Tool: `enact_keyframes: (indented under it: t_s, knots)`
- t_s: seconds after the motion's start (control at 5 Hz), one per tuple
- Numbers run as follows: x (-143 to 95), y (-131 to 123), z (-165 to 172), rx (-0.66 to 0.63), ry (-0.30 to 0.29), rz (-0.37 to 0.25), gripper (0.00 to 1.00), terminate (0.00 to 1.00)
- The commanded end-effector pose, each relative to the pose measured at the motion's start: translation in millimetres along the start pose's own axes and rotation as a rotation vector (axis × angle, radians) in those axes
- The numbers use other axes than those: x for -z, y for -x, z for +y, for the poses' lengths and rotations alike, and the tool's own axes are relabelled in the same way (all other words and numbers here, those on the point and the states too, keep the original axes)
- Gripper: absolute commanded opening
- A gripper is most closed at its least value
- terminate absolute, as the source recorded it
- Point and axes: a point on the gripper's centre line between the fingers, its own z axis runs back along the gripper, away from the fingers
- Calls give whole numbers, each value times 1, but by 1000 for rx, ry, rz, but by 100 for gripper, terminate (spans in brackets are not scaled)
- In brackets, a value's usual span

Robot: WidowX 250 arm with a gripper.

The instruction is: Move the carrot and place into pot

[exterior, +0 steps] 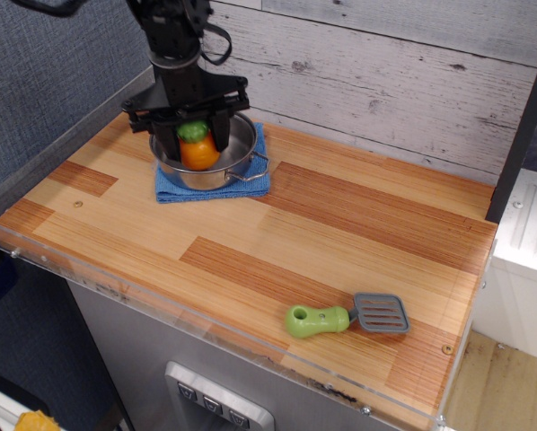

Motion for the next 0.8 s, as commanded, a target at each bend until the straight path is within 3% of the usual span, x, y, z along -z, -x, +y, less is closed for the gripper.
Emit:
enact_keyframes:
  t_s: [0.0,0.2,0.6]
  knots:
    - [17,-5,-10,-16,1,5,0,0]
    - [23,-2,-6,-35,0,50,100,0]
    - [13,-2,-5,-53,12,49,100,0]
